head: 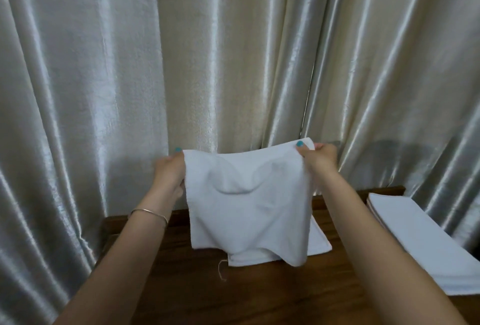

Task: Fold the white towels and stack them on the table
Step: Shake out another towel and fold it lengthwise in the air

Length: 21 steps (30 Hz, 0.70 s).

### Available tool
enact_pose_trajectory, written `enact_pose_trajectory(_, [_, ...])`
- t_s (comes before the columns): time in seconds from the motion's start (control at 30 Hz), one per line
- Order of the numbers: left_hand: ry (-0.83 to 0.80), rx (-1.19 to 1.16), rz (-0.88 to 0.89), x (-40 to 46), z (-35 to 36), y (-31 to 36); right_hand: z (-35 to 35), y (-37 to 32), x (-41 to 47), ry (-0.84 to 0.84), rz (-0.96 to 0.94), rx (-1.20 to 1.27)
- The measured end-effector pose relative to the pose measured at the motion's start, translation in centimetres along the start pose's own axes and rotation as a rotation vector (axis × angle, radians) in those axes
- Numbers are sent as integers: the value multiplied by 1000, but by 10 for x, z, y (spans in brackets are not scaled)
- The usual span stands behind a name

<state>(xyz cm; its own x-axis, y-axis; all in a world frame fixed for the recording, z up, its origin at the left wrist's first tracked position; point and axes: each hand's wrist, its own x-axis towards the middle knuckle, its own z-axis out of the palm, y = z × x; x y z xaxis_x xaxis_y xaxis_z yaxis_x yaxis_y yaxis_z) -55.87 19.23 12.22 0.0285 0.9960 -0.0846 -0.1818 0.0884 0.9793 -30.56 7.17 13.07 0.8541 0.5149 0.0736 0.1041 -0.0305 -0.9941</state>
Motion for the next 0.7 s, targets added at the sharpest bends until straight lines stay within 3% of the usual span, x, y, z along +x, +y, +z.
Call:
enact_pose_trajectory(0.1, [33, 11, 204, -19, 25, 2, 16, -13, -16, 3, -107, 41])
enact_pose_trajectory(0.23, [223, 280, 571, -37, 26, 15, 20, -29, -22, 18, -354, 7])
enact_pose_trajectory(0.33, [363, 299, 619, -23, 2, 25, -2, -34, -17, 113, -560, -10])
enact_pose_trajectory(0.43, [404, 350, 630, -12, -15, 28, -18, -34, -10, 96, -700, -110])
enact_pose_trajectory(0.57, [390, 388, 717, -10, -23, 21, -27, -32, 3, -13, -716, -243])
enact_pose_trajectory(0.7, [303, 429, 797, -1, -41, 15, -36, -26, 8, -217, -632, -23])
